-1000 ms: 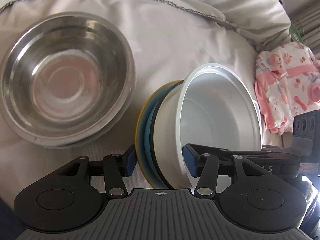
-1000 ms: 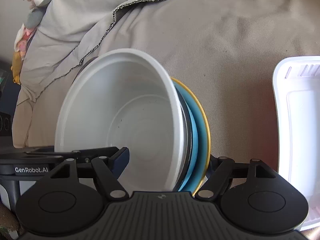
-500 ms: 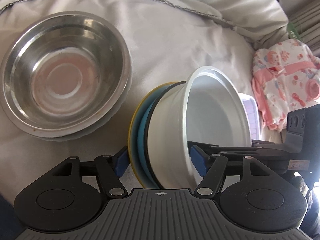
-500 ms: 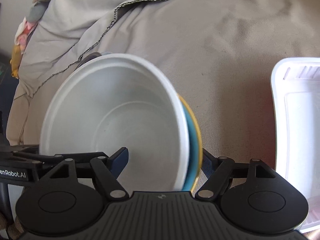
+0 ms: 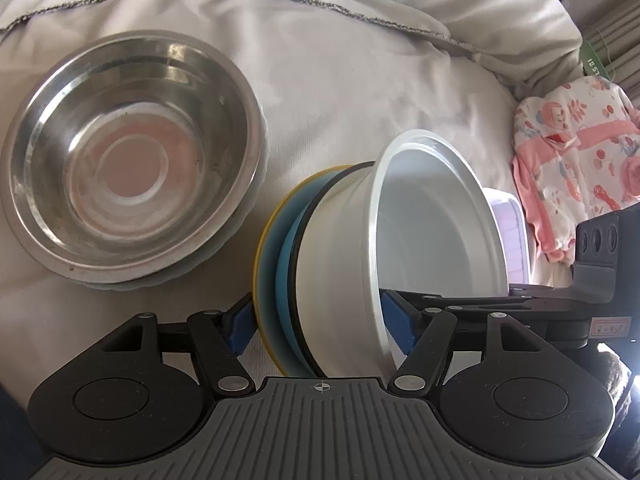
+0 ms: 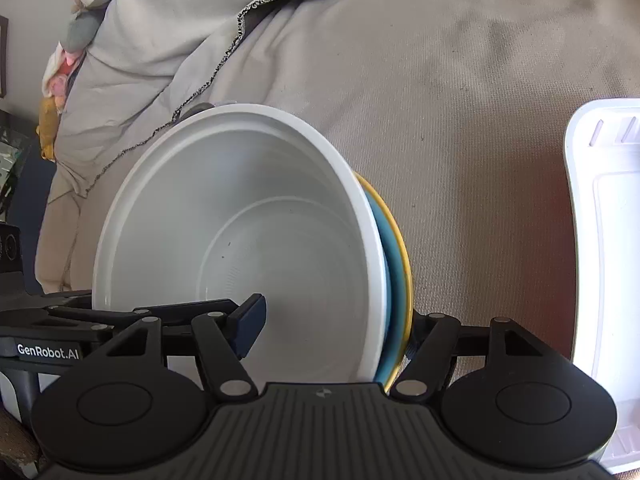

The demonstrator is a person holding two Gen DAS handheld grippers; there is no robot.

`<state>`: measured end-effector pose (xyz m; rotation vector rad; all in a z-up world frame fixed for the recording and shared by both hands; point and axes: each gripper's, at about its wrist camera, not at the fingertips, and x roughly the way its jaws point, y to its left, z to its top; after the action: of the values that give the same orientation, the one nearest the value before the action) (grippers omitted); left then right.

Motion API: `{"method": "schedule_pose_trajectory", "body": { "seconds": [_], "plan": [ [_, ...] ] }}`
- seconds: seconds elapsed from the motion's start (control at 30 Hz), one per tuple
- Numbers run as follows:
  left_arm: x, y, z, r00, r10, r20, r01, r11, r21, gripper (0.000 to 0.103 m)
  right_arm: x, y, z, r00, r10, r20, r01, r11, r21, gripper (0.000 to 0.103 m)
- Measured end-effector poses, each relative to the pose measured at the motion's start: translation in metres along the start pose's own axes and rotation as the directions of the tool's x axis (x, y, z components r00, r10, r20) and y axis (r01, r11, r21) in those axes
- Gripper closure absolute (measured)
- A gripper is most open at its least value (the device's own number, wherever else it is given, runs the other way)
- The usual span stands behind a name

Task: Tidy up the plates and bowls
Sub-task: 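Lift the bowl stack with both grippers and lower it onto the steel bowl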

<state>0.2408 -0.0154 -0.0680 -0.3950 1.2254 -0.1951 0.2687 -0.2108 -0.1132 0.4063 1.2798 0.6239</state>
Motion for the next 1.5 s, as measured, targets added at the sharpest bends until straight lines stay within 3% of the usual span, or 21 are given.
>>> {"method": "schedule_pose_trajectory", "body": {
  "seconds": [0.27,1.2,1.5],
  "plan": [
    [0.011,-0.005,0.003,0.999,-0.046,-0.020,0.046,0.999,0.001,0.032,-0.012,-0.003,0.000,0.998,-0.043,0.035,0.043,0.999,-0.014,0.035],
    [0.008,-0.015,0.006,0.998,-0.059,-0.019,0.059,0.998,0.016,0.032,-0.020,-0.009,-0.009,0.997,-0.056,0.043,0.054,0.997,0.046,0.037],
    [-0.051,-0.024,0.018,0.983,-0.144,0.110,0.137,0.988,0.076,0.032,-0.073,0.042,0.002,0.981,-0.124,0.152,0.130,0.991,-0.028,0.037]
  ]
}}
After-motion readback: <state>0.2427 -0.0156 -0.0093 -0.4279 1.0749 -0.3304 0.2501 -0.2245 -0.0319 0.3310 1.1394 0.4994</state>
